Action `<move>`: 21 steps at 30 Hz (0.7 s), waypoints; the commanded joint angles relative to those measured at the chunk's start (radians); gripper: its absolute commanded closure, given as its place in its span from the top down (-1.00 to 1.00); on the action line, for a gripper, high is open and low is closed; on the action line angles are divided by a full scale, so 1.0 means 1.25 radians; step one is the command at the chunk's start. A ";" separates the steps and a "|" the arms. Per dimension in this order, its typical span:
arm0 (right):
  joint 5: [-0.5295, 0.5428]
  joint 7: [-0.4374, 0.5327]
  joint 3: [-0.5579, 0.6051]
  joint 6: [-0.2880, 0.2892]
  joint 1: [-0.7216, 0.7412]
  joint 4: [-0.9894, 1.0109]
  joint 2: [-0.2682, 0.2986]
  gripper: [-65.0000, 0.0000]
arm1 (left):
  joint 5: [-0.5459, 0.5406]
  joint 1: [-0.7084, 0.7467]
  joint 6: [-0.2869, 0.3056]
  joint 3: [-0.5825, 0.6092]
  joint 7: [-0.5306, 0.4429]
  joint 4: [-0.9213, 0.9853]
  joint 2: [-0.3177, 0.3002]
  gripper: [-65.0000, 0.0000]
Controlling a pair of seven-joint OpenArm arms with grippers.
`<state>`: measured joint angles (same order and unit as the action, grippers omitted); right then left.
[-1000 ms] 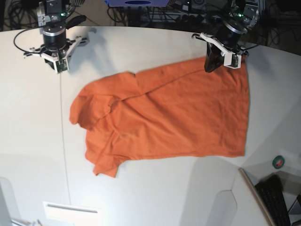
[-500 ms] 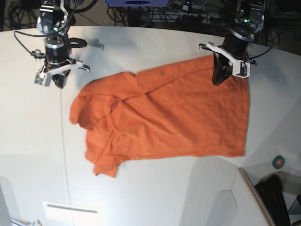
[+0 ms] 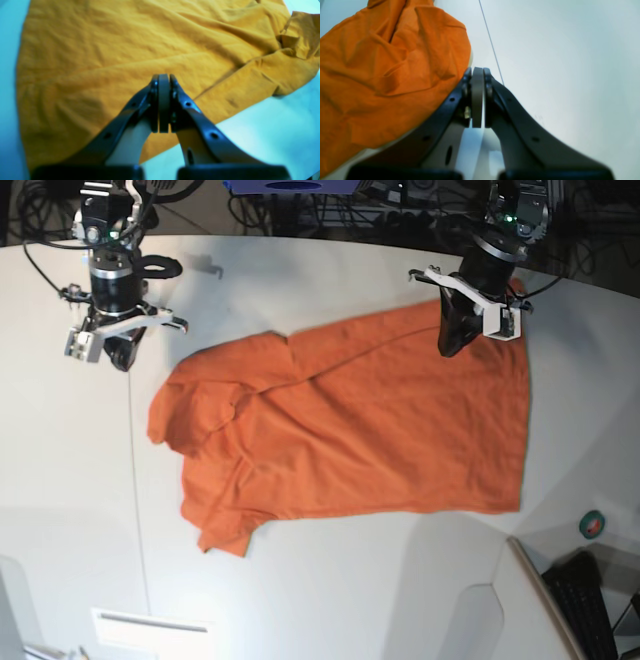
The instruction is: Layout the t-shirt on the table in an organized manner, then fold the t-shirt properly
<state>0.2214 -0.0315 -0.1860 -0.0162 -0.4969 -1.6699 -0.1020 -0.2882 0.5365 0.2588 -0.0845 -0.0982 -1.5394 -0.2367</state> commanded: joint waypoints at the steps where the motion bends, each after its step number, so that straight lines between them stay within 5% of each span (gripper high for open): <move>1: 0.001 0.018 0.003 0.004 0.000 -0.016 0.004 -1.00 | -0.007 0.005 0.001 -0.003 -0.020 -0.015 -0.005 -1.00; 9: 0.001 0.016 0.005 0.004 -0.003 -0.011 0.004 -1.00 | -0.007 0.006 0.001 -0.100 -0.020 -0.006 0.001 -1.00; 21: 0.005 0.016 0.005 0.005 -0.006 -0.014 0.000 -1.00 | -0.007 0.028 0.001 -0.093 -0.019 -0.042 0.032 -1.00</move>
<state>0.2260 -0.0368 -0.1795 -0.0154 -0.5003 -1.6688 -0.1020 -0.2882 0.5678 0.2630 -0.1944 -0.0937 -1.5730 -0.1875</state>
